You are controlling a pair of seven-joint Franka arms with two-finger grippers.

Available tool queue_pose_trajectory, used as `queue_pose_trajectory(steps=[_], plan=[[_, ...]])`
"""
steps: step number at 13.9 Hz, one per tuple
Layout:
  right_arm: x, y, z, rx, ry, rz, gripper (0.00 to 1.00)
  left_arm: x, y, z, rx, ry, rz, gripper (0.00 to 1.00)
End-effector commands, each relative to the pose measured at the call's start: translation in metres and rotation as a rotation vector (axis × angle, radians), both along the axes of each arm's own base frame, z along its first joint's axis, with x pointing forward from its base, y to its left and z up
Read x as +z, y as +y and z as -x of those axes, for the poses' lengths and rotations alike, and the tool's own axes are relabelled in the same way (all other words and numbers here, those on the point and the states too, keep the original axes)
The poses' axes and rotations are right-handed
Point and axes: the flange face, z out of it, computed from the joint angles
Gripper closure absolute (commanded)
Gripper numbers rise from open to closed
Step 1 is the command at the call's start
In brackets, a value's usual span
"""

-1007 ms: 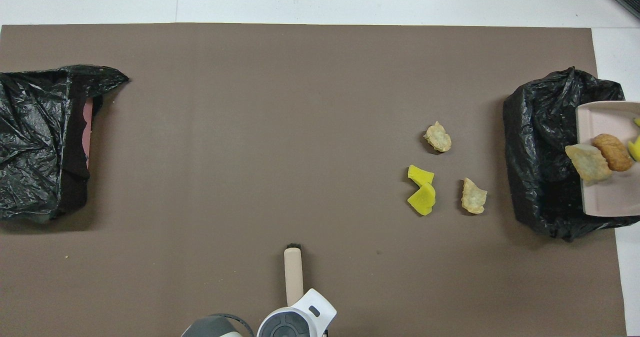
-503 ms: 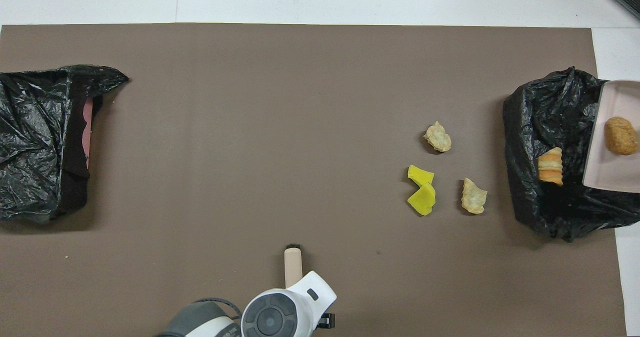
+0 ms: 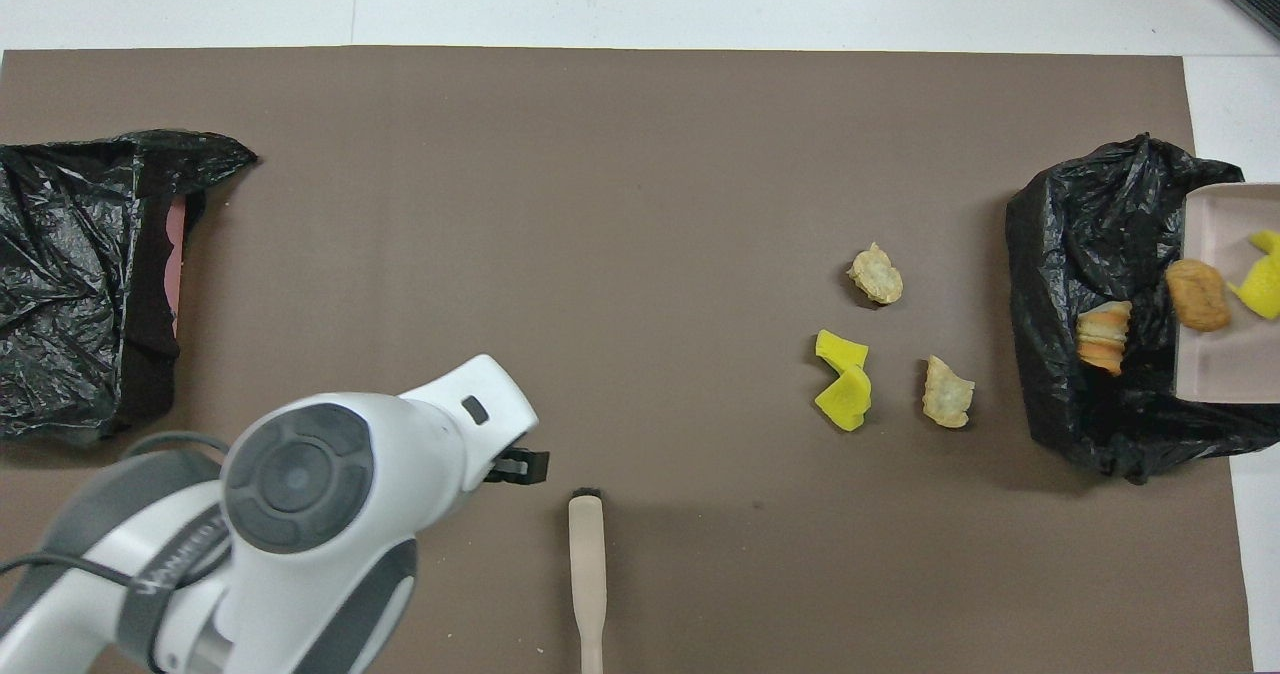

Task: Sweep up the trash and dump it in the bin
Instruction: 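Tilt the dustpan over the black bag with the right gripper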

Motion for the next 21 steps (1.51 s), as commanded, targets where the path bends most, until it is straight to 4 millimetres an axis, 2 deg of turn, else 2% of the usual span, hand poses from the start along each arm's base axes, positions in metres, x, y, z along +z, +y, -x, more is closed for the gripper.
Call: queue_pose_trajectory(steps=[1, 4, 5, 7, 9, 10, 13, 14, 15, 17, 21], plan=[[0.008, 0.014, 0.006, 0.023, 0.029, 0.079, 1.00, 0.043, 0.051, -0.052, -0.033, -0.041, -0.018, 0.00], [0.011, 0.025, 0.007, 0.072, 0.064, 0.146, 1.00, 0.102, 0.108, -0.095, -0.089, -0.047, -0.026, 0.00], [0.014, 0.028, 0.012, 0.088, 0.070, 0.176, 1.00, 0.123, 0.130, -0.101, -0.101, -0.060, -0.025, 0.00], [0.018, 0.056, 0.010, 0.132, 0.067, 0.201, 1.00, 0.149, 0.185, -0.106, -0.115, -0.068, -0.033, 0.00], [0.022, 0.063, 0.008, 0.154, 0.075, 0.250, 1.00, 0.175, 0.213, -0.108, -0.135, -0.074, -0.039, 0.00], [0.026, 0.064, 0.009, 0.156, 0.069, 0.253, 1.00, 0.177, 0.219, -0.111, -0.123, -0.056, -0.038, 0.00], [0.026, 0.068, 0.017, 0.186, 0.080, 0.297, 1.00, 0.195, 0.221, -0.117, -0.112, -0.050, -0.039, 0.00], [0.027, 0.068, 0.020, 0.199, 0.078, 0.334, 1.00, 0.195, 0.225, -0.121, -0.103, -0.030, -0.038, 0.00], [0.029, 0.068, 0.020, 0.197, 0.065, 0.352, 1.00, 0.194, 0.219, -0.121, -0.113, -0.018, -0.039, 0.00], [0.034, 0.067, 0.020, 0.208, 0.070, 0.404, 1.00, 0.200, 0.220, -0.117, -0.111, -0.034, -0.038, 0.00], [0.032, 0.068, 0.021, 0.201, 0.060, 0.395, 1.00, 0.200, 0.218, -0.117, -0.104, -0.037, -0.039, 0.00]])
